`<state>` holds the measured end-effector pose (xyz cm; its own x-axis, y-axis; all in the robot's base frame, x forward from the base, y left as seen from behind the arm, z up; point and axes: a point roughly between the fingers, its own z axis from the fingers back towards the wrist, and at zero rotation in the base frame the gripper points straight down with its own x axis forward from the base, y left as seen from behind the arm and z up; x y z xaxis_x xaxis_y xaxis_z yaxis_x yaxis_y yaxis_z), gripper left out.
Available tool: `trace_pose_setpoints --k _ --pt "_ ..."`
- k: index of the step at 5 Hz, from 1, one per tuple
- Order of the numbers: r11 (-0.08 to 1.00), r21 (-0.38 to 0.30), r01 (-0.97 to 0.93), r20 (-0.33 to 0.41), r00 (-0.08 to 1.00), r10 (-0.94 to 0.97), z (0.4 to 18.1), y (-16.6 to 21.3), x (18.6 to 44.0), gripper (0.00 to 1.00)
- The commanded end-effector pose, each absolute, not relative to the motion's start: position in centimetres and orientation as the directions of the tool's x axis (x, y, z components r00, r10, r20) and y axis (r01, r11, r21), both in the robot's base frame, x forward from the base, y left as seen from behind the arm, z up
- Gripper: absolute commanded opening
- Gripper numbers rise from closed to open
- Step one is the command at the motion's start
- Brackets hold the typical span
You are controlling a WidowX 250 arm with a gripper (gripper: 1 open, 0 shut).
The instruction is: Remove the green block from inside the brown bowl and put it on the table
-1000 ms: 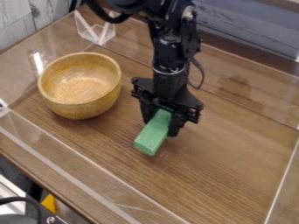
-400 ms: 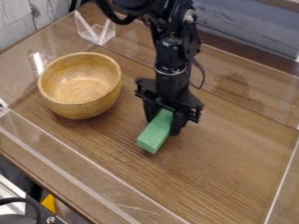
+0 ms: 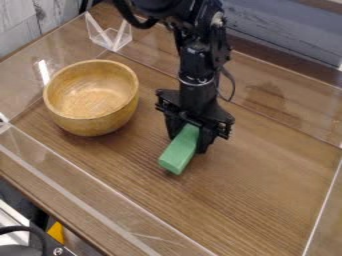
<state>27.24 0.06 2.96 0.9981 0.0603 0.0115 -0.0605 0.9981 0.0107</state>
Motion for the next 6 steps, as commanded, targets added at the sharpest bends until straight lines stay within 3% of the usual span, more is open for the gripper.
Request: trace_pose_setpoints --k 1,2,4,6 --pt "0.997 0.012 -0.080 0.051 0.996 0.079 4.2 0.1 28.2 0.00" --pt "1.000 0.002 -0.024 0.045 0.999 0.024 3.8 -0.4 27.6 1.00" --pt "0.994 -0.044 -0.099 0.058 0.993 0.101 4.5 0.8 28.8 1.00" --pt "0.981 -0.119 -0.152 0.126 0.978 0.167 11.6 1.1 27.6 1.00"
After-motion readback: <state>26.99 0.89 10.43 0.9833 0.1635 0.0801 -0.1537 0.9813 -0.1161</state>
